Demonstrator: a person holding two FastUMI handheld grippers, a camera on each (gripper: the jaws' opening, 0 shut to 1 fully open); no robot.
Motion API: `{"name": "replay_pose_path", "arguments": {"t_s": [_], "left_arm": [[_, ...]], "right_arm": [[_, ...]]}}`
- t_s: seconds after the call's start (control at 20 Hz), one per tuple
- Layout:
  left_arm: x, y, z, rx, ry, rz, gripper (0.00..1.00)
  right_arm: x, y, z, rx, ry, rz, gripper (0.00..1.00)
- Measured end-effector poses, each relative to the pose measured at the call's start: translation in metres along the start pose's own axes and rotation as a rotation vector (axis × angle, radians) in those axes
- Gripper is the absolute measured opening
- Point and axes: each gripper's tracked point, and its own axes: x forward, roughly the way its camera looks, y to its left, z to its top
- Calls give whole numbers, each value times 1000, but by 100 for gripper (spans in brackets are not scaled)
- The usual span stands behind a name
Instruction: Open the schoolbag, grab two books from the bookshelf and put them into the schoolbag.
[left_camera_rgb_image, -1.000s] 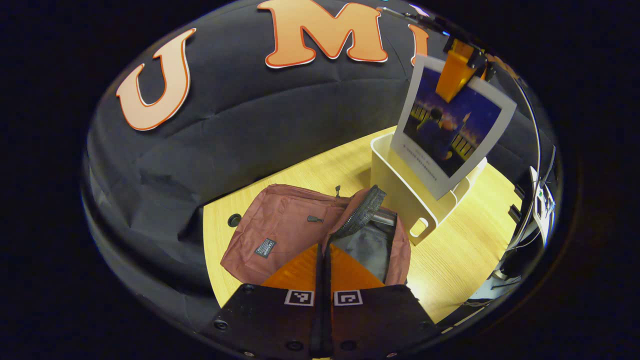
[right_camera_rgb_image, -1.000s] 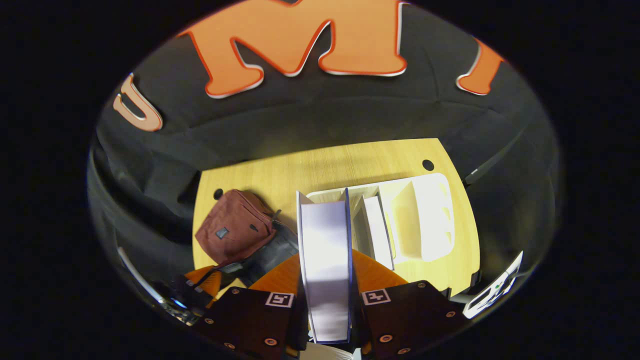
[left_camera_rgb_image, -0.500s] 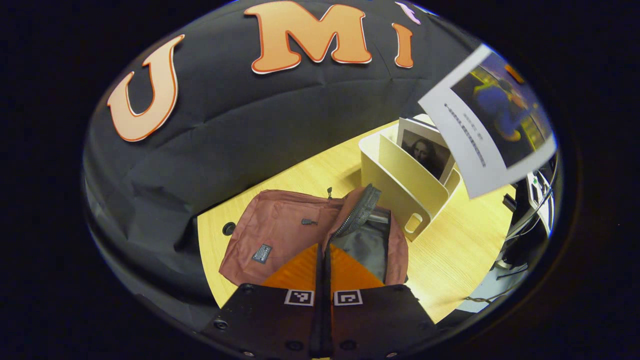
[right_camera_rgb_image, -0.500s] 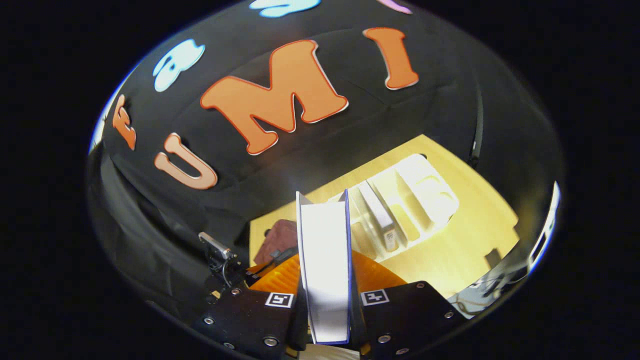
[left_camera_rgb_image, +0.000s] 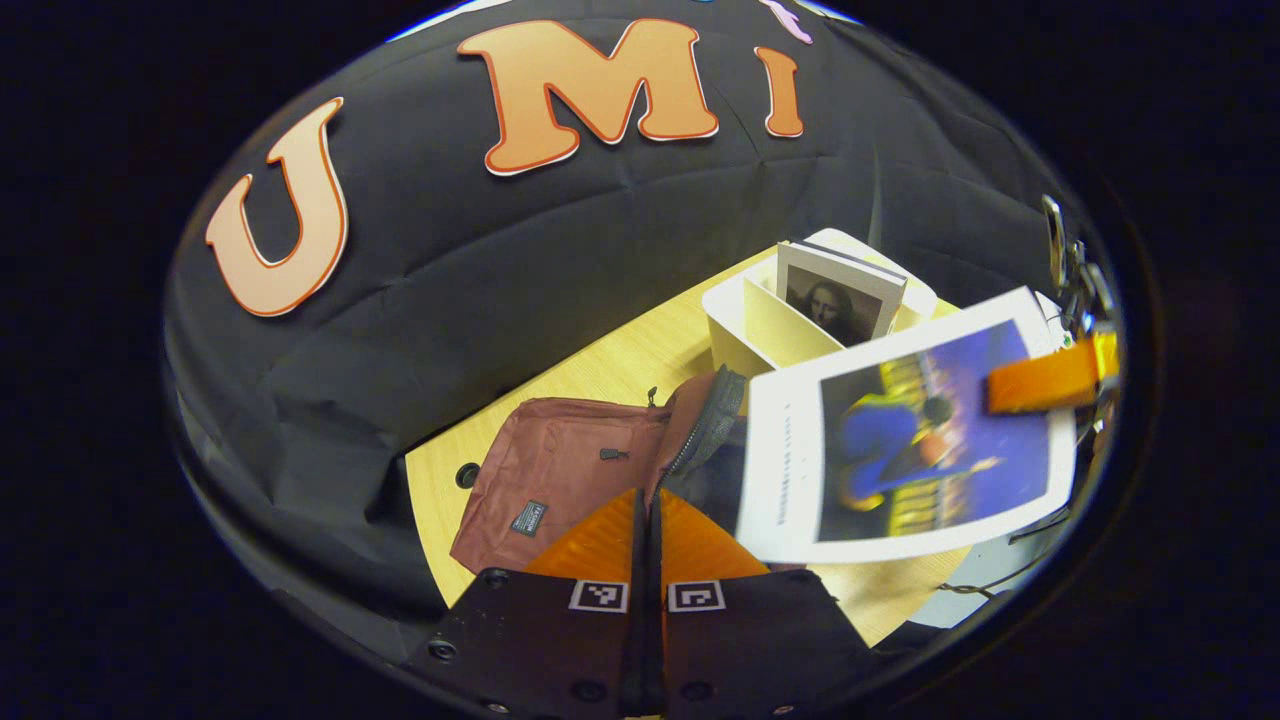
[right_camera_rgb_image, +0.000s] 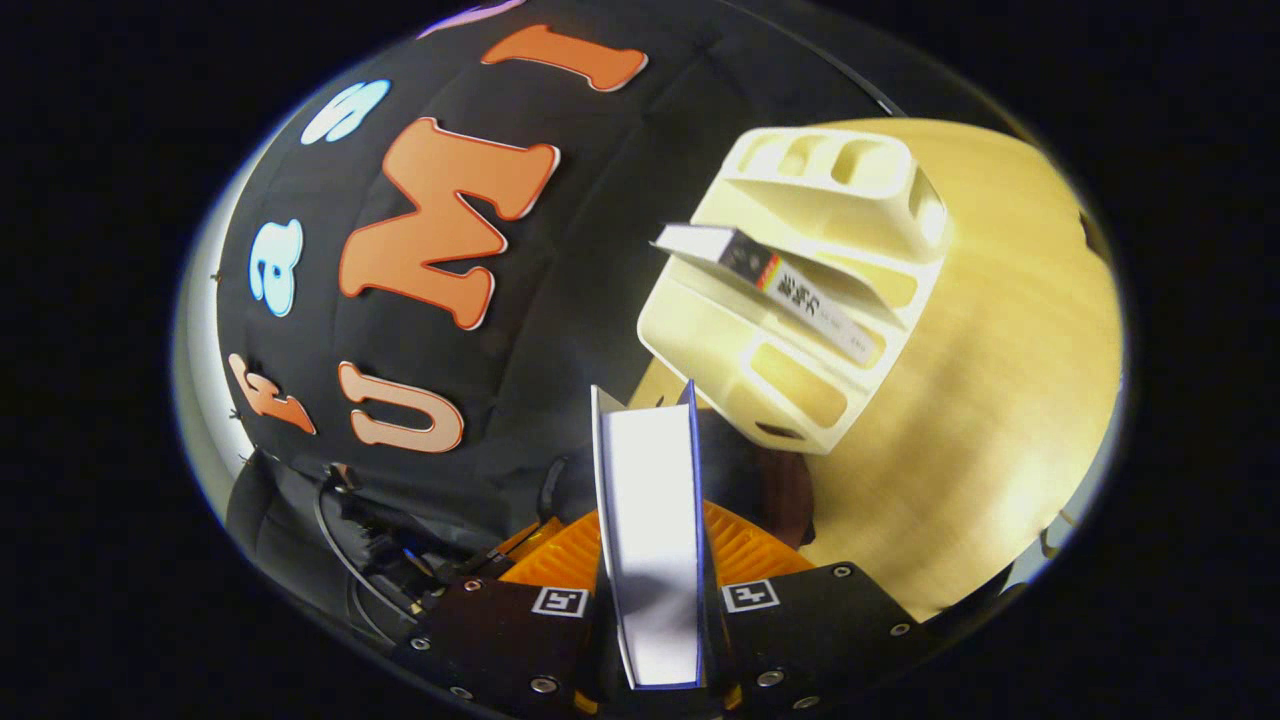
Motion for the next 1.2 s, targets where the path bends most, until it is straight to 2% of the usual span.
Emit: {"name": "replay_pose_path", "arguments": {"t_s": [0.1,0.2,0.5,0.6,0.75,0.85,0.95,1.05,1.15,1.2], "left_arm": [[-1,-2,4,-7,-5,-9,1],[-4,-2,7,8,-8,-6,1],[-10,-18,7,51,-11,-45,0],[-11,-25,3,63,-11,-71,1],[-8,-26,4,76,-14,-62,1],[-10,-21,10,74,-27,-48,1],[-8,-16,15,69,-36,-40,1],[-8,-12,12,48,-30,-49,1],[-6,-10,8,18,-25,-59,0],[-7,-7,7,4,-24,-61,0]], "right_arm": [[32,-3,-19,24,11,17,34],[61,-13,-36,-4,35,-19,34],[128,-10,-54,-3,40,-48,34],[143,-9,-55,-17,1,-67,34],[161,-8,-62,-31,-32,-91,34],[178,-7,-70,10,-12,-92,34],[185,-13,-84,42,30,-126,34],[182,-22,-96,60,76,-175,38],[170,-40,-105,52,122,-257,48],[163,-43,-103,61,133,-271,56]]}}
